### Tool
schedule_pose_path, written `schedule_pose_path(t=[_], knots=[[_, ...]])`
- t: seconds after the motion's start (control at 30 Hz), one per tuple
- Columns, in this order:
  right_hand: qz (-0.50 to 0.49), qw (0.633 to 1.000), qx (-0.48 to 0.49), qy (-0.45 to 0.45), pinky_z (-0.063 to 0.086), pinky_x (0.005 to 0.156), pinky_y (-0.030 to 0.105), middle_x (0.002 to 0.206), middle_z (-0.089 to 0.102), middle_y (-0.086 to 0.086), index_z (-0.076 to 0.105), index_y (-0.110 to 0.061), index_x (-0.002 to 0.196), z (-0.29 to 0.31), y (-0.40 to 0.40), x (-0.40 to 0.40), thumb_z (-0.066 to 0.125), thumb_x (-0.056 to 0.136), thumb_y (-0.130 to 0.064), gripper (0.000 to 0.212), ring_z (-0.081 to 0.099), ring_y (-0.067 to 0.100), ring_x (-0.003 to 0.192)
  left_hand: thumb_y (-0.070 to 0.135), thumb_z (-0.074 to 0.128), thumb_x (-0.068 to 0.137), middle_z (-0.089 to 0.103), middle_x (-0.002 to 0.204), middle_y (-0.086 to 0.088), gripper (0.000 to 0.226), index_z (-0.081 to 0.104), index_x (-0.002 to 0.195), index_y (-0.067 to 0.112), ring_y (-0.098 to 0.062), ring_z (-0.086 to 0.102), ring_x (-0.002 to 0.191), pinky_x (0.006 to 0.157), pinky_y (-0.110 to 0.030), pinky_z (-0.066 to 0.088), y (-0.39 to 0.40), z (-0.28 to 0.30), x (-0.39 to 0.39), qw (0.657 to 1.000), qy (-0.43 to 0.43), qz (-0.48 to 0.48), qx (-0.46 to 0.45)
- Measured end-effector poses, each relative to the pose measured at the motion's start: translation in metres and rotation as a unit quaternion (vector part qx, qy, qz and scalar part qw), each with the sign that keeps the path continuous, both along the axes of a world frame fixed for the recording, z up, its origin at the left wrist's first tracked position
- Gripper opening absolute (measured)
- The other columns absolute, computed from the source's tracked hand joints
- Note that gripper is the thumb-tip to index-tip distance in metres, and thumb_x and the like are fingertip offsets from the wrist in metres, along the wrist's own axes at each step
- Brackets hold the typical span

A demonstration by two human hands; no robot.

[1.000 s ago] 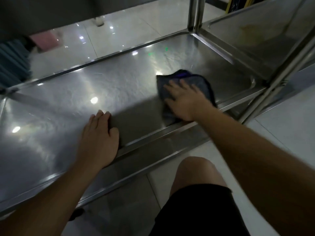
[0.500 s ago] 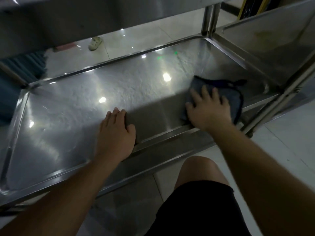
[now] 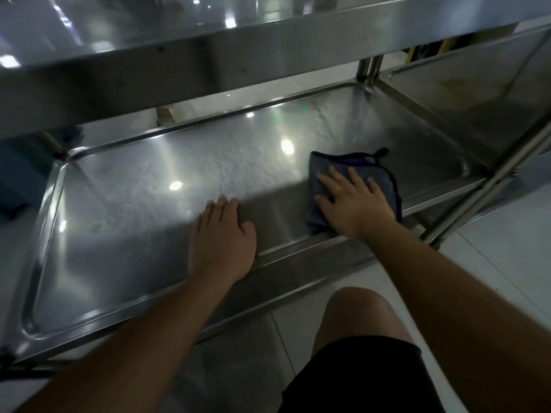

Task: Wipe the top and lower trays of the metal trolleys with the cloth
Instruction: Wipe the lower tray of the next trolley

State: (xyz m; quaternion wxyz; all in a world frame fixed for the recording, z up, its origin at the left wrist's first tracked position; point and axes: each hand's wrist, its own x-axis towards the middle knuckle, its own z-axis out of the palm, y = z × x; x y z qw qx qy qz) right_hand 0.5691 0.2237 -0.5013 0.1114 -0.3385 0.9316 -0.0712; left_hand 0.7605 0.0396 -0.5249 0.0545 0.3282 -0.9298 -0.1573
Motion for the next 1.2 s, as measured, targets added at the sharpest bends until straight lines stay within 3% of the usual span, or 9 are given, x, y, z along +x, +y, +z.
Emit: schedule_pose_path(t=[0.23, 0.4, 0.6, 0.87, 1.2], knots=[[-0.133, 0.991, 0.012, -0.012, 0.003, 0.126, 0.056, 0.174, -0.003, -0.007, 0.004, -0.038, 0.165, 0.004, 0.028, -0.037, 0.018, 0.107, -0.057, 0.062, -0.004, 0.026, 0.16, 0.045, 0.016, 0.097, 0.015, 0.176, -0.005, 0.075, 0.022, 0.167, 0.019, -0.024, 0.008, 0.163, 0.132, -0.044, 0.008, 0.003, 0.004, -0.002, 1.0, -0.008, -0.002, 0.001], [-0.1, 0.995, 0.014, 0.0, 0.005, 0.127, 0.052, 0.173, -0.001, -0.01, 0.004, -0.039, 0.165, 0.001, 0.019, -0.008, 0.017, 0.106, -0.059, 0.063, -0.001, 0.024, 0.16, 0.043, 0.015, 0.091, 0.027, 0.172, -0.01, 0.078, 0.032, 0.162, 0.015, -0.029, 0.019, 0.16, 0.13, -0.047, 0.013, 0.004, 0.007, -0.003, 1.0, -0.01, 0.005, -0.016], [-0.086, 0.995, -0.024, 0.054, 0.009, 0.128, 0.047, 0.172, 0.011, -0.013, 0.015, -0.041, 0.164, -0.009, 0.007, 0.022, 0.019, 0.106, -0.059, 0.061, 0.007, 0.02, 0.159, 0.043, 0.012, 0.092, 0.015, 0.175, -0.012, 0.081, 0.02, 0.167, 0.012, -0.03, 0.009, 0.162, 0.131, -0.046, 0.006, 0.003, 0.007, 0.0, 1.0, -0.007, -0.015, -0.004], [-0.097, 0.994, -0.019, 0.052, 0.008, 0.127, 0.047, 0.172, 0.011, -0.014, 0.015, -0.041, 0.163, -0.011, 0.006, 0.019, 0.017, 0.105, -0.059, 0.061, 0.007, 0.019, 0.159, 0.041, 0.019, 0.1, 0.005, 0.177, -0.01, 0.074, 0.012, 0.169, 0.014, -0.028, 0.001, 0.163, 0.131, -0.048, 0.003, 0.004, 0.012, 0.0, 0.999, -0.029, -0.025, 0.005], [-0.026, 0.994, -0.071, 0.082, 0.015, 0.125, 0.053, 0.17, 0.025, -0.009, 0.029, -0.037, 0.16, -0.019, 0.016, 0.014, 0.026, 0.108, -0.049, 0.054, 0.017, 0.027, 0.158, 0.051, 0.018, 0.099, 0.015, 0.176, -0.002, 0.073, 0.022, 0.167, 0.024, -0.023, 0.009, 0.163, 0.128, -0.044, 0.005, 0.002, 0.004, 0.002, 0.999, -0.017, -0.002, -0.032]])
